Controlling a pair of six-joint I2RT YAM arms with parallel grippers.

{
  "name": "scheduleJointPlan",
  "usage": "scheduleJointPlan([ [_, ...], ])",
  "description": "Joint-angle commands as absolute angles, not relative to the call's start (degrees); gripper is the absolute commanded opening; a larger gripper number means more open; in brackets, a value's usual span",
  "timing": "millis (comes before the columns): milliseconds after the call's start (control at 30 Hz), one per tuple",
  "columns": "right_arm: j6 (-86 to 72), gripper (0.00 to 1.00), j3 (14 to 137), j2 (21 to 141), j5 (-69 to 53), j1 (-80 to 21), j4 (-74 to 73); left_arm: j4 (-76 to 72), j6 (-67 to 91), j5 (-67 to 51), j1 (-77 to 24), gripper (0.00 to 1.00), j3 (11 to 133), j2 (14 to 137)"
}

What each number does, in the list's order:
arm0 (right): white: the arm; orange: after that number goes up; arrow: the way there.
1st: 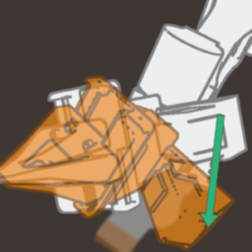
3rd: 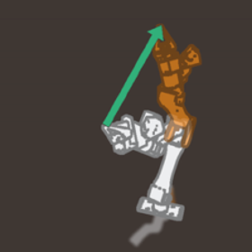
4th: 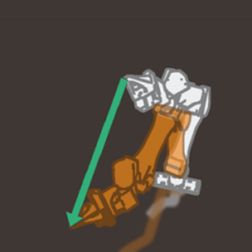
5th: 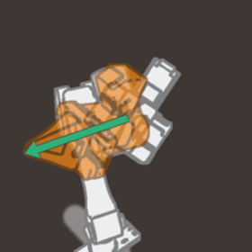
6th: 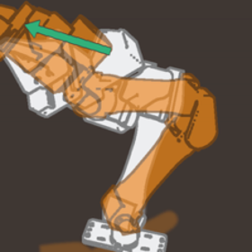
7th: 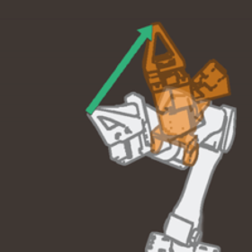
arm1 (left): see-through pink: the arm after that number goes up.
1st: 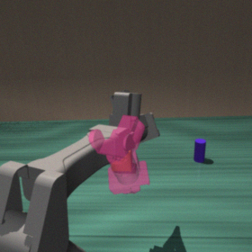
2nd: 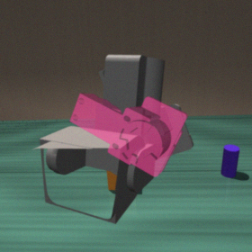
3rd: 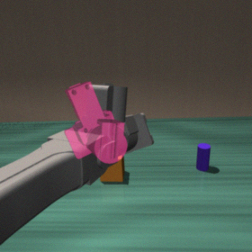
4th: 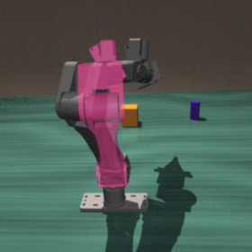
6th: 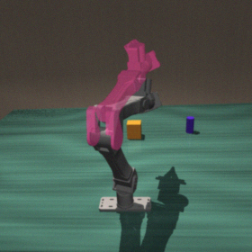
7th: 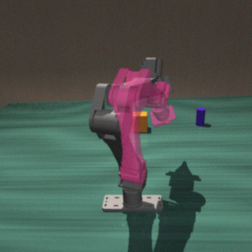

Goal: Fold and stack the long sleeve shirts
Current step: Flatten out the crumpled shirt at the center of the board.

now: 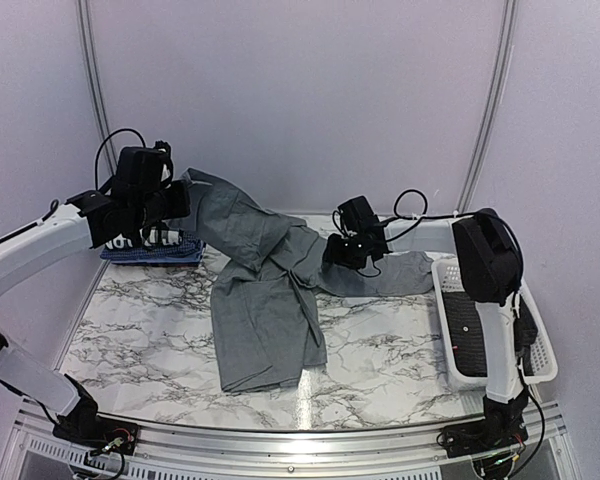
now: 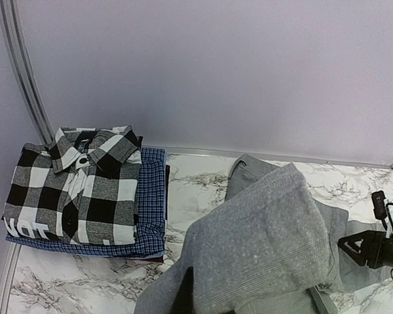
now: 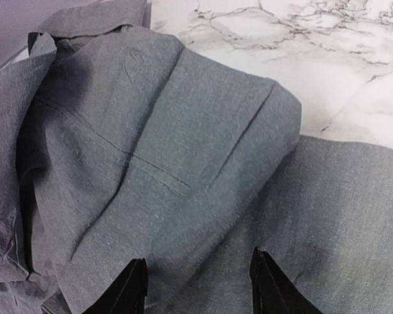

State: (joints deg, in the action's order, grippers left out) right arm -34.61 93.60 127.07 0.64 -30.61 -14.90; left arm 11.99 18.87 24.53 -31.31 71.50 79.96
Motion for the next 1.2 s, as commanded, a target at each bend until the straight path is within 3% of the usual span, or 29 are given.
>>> scheduleJointPlan([
  [0, -36.50, 0.50, 96.14, 127.99, 2.68, -29.55, -13.65, 12.83, 18.11, 25.31, -30.61, 0.00, 73.39, 78.16],
  [233, -37.52, 0.50, 97.65, 130.49, 0.62, -28.92, -11.78, 13.01, 18.27, 25.45, -29.68, 0.00, 73.52, 77.80],
  [367, -37.45, 0.45, 100.32, 132.57, -1.28, -28.83, -12.41, 13.26, 18.28, 25.44, -28.80, 0.00, 74.15, 77.63],
  [467, -37.33, 0.32, 101.29, 133.61, -2.08, -28.48, -12.54, 13.51, 18.15, 25.04, -27.74, 0.00, 74.80, 77.53],
  [600, -36.53, 0.03, 101.39, 133.54, -1.94, -27.06, -13.28, 14.24, 17.57, 24.85, -26.29, 0.00, 76.09, 77.55],
  [633, -35.97, 0.00, 101.38, 133.13, -1.55, -26.41, -13.92, 14.50, 17.36, 25.01, -25.85, 0.00, 76.48, 77.53],
  [933, -25.47, 0.00, 101.86, 127.45, 4.62, -16.70, -21.60, 17.07, 15.42, 25.09, -18.56, 0.00, 80.89, 79.51],
  [1167, -18.50, 0.00, 111.39, 131.01, 6.33, -12.38, -27.78, 18.46, 14.16, 22.87, -15.36, 0.00, 85.16, 88.57],
])
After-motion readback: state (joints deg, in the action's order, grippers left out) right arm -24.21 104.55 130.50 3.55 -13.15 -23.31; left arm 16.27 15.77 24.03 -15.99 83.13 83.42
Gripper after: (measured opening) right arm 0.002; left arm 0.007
